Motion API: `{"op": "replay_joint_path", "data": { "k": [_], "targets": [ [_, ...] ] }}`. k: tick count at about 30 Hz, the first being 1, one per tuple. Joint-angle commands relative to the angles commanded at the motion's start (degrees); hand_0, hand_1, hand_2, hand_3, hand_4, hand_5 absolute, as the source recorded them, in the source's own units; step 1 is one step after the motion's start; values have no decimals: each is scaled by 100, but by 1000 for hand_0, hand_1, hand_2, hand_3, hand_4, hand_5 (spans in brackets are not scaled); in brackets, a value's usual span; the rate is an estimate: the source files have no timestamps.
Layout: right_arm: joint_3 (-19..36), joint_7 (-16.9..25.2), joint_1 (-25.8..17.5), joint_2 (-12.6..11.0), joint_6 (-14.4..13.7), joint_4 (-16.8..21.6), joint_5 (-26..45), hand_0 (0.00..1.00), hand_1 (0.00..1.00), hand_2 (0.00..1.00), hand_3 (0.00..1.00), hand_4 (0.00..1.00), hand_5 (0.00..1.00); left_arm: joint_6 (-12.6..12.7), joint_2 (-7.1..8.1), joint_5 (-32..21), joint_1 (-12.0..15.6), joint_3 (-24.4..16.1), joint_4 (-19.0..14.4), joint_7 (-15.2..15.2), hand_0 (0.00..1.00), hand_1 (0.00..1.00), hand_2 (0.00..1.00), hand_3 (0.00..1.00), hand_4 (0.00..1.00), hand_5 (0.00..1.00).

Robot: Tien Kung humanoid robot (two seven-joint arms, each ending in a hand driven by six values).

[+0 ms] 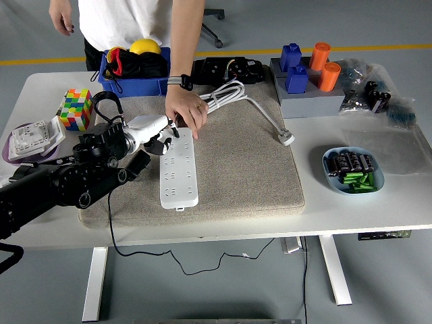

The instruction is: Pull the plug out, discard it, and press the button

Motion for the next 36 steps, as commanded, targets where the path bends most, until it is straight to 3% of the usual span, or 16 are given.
{"op": "replay_joint_path", "data": {
  "k": [9, 24, 28, 32, 33, 36],
  "targets": [
    [0, 4, 0, 1, -6, 3, 5, 746, 676, 672, 630, 660, 520, 16, -5, -74, -10, 120, 54, -35, 156, 2, 5, 640, 296, 2],
    [32, 3, -16, 9, -1, 7, -14, 746, 676, 672, 630, 660, 520, 64, 126, 215, 51, -398, -307, -86, 153, 2, 4, 640, 309, 2],
    [70, 3, -23, 13, -3, 8, -33, 746, 675, 672, 630, 661, 521, 77, 226, 341, 202, -741, -569, -110, 161, 2, 35, 641, 276, 2],
    [107, -2, -38, 16, 3, -1, -57, 746, 675, 672, 630, 661, 521, 152, 370, 591, 592, -1556, -1081, -200, 161, 2, 35, 641, 276, 2],
    [108, -4, -40, 17, 6, -1, -60, 746, 676, 672, 630, 660, 520, 177, 391, 627, 679, -1765, -1192, -223, 279, 303, 350, 675, 501, 2],
    [132, 0, -48, 25, 7, 1, -71, 746, 676, 672, 630, 660, 520, 419, 463, 811, 1062, -2482, -1619, -377, 279, 303, 350, 675, 501, 2]
  ]
}}
